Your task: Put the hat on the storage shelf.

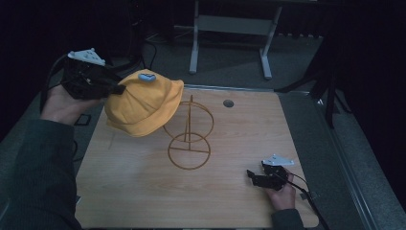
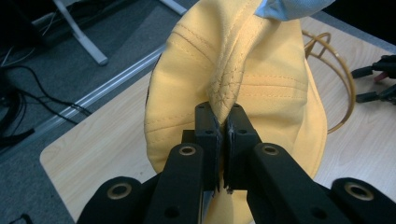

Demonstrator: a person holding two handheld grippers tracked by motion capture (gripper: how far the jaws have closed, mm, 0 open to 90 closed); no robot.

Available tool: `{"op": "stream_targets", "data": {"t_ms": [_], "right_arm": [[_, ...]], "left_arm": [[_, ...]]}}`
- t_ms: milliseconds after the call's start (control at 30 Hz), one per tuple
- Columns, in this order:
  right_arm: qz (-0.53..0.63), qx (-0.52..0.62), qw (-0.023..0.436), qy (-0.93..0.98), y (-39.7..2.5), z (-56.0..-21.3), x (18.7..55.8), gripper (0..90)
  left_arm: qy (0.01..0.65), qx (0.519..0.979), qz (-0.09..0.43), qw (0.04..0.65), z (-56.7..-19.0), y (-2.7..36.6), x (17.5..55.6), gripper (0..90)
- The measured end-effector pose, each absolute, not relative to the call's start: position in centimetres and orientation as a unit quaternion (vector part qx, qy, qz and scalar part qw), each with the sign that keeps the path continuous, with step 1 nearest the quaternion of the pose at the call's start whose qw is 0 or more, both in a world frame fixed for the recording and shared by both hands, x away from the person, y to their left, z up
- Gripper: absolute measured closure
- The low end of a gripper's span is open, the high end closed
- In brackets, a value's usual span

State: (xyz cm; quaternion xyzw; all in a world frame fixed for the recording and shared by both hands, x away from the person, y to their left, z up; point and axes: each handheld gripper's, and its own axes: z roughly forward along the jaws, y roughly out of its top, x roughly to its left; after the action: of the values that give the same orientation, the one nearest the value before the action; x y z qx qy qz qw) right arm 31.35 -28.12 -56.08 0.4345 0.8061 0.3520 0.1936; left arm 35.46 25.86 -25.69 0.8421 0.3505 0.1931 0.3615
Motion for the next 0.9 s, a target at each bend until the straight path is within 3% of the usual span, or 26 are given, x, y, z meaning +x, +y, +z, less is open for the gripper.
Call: {"op": "stream_targets", "data": {"t_ms": [900], "right_arm": [[0.351, 0.435, 0.193, 0.806, -28.1, -56.1, 31.3, 23.8]], "left_arm": [[0.304, 0.862, 0.160, 0.371, -25.9, 19.8, 37.3, 86.0]]}}
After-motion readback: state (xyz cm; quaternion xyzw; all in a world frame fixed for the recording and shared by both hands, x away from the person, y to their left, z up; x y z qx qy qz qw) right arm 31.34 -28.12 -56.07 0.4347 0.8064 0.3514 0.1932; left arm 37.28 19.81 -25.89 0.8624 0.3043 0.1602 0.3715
